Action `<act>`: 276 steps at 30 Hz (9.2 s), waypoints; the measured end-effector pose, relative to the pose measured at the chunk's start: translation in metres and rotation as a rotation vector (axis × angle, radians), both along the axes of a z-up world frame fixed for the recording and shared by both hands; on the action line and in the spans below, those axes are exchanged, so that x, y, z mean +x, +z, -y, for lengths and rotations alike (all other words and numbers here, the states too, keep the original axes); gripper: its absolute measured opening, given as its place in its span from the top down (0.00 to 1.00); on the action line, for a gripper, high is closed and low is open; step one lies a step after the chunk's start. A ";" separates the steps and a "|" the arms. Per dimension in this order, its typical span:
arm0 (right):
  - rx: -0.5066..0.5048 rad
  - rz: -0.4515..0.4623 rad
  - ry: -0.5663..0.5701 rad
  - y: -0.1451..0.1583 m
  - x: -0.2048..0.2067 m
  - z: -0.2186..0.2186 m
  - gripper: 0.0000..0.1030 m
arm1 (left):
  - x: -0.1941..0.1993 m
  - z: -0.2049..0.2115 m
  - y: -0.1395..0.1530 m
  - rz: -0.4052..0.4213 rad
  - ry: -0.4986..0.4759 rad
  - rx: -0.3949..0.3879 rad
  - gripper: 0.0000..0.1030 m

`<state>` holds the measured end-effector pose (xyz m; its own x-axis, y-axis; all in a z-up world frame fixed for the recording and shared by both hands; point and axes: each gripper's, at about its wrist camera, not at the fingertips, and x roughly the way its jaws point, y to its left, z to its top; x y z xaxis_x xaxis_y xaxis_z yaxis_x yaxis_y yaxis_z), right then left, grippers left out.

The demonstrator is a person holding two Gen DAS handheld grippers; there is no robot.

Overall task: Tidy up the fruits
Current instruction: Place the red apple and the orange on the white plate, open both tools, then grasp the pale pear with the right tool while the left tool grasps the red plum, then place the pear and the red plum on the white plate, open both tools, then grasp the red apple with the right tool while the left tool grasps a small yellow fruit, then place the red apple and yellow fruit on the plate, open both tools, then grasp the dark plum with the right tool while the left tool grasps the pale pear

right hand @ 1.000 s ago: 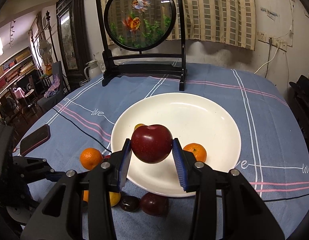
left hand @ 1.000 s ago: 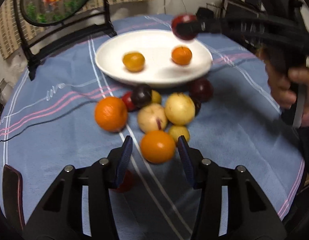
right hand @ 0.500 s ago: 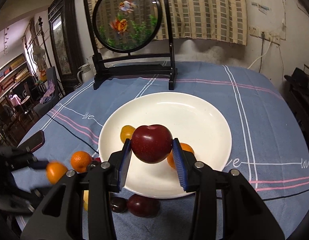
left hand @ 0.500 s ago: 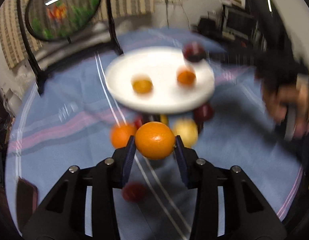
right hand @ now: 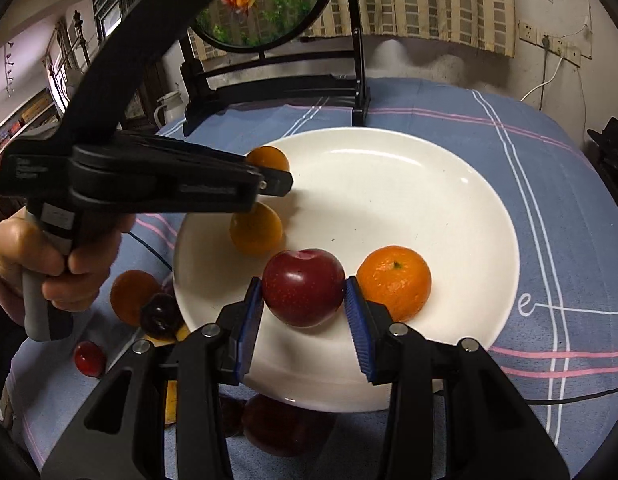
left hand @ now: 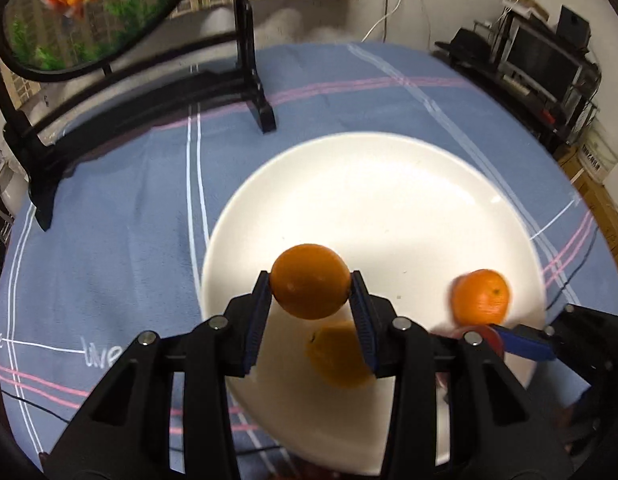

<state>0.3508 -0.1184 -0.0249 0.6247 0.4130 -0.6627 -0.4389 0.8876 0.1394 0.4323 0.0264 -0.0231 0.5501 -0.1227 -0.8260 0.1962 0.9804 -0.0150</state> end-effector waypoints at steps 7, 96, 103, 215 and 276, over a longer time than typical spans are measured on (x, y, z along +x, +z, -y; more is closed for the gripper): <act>-0.027 0.019 0.027 -0.002 -0.004 -0.005 0.51 | -0.017 -0.009 0.010 0.066 0.053 -0.004 0.25; 0.143 0.244 -0.198 0.029 -0.042 0.044 0.63 | -0.156 -0.043 0.035 0.165 0.059 -0.176 0.68; 0.144 0.177 -0.255 0.012 0.002 0.065 0.63 | -0.039 0.014 0.037 0.111 0.035 -0.146 0.68; 0.158 0.105 -0.146 0.013 -0.035 0.056 0.62 | -0.133 0.020 0.044 0.198 0.014 -0.122 0.75; -0.126 -0.026 0.098 -0.021 -0.063 -0.031 0.69 | -0.215 -0.085 0.026 0.326 0.421 -0.019 0.02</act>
<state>0.2882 -0.0874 -0.0458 0.5673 0.3837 -0.7286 -0.5218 0.8520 0.0424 0.2169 0.1109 0.0024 0.7828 0.1507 -0.6038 -0.2168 0.9755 -0.0375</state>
